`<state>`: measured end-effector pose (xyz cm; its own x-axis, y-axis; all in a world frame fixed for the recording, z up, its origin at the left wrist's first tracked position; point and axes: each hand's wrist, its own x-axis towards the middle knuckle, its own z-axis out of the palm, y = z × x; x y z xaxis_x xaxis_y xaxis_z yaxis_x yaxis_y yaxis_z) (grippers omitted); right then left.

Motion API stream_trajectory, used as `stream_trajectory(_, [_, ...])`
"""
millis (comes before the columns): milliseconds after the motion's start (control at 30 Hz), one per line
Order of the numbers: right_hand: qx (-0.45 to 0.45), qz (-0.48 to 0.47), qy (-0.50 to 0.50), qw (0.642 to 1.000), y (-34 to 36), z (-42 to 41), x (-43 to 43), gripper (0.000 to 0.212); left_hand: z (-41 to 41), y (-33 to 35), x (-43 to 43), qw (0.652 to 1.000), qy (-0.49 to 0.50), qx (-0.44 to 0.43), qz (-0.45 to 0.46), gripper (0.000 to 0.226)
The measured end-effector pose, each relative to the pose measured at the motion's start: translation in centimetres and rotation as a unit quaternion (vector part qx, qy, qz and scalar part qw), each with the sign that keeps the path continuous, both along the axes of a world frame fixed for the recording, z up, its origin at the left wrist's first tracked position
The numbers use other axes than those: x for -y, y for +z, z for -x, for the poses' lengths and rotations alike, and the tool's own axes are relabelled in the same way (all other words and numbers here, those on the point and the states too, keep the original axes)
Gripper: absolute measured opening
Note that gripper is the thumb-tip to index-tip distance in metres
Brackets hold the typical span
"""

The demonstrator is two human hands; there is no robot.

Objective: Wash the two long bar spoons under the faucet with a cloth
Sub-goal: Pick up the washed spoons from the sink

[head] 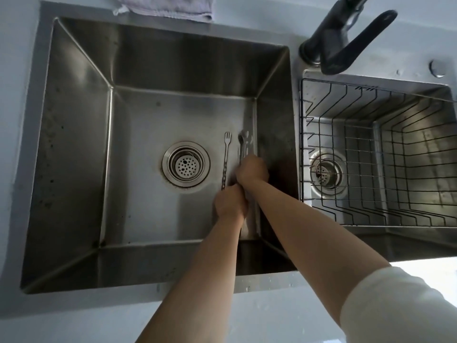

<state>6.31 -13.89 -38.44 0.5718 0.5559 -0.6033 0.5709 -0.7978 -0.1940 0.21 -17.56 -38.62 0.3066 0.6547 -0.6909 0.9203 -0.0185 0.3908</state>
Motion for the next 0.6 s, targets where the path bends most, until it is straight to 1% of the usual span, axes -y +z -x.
stream_trajectory(67, [-0.022, -0.009, -0.020, 1.000, 0.8, 0.0, -0.2, 0.020, 0.2, 0.8, -0.3, 1.000, 0.012, -0.002, 0.008, 0.026])
stream_trajectory(133, [-0.048, -0.030, -0.039, 0.998, 2.1, 0.3, -0.7, 0.017, 0.5, 1.9, -0.8, 1.000, 0.017, 0.004, -0.008, 0.025])
stream_trajectory(200, [-0.059, -0.071, -0.034, 0.995, 3.9, 0.6, -1.1, 0.019, 1.1, 3.3, -1.4, 0.999, -0.002, 0.003, -0.049, 0.025])
stream_trajectory(300, [-0.049, -0.130, -0.006, 0.990, 7.4, 0.6, -2.0, 0.028, 1.9, 5.3, -3.0, 0.994, -0.004, 0.008, -0.107, 0.024])
stream_trajectory(400, [-0.050, -0.176, 0.001, 0.983, 11.0, 0.2, -3.0, 0.028, 2.3, 7.9, -4.9, 0.988, -0.012, 0.017, -0.156, 0.023])
stream_trajectory(500, [-0.042, -0.230, -0.023, 0.972, 13.9, -0.8, -3.5, 0.028, 2.0, 10.9, -6.4, 0.977, -0.034, 0.018, -0.208, 0.024])
stream_trajectory(600, [-0.045, -0.272, -0.059, 0.959, 16.3, -2.9, -2.7, 0.032, 1.0, 13.8, -6.9, 0.964, -0.071, 0.014, -0.254, 0.022])
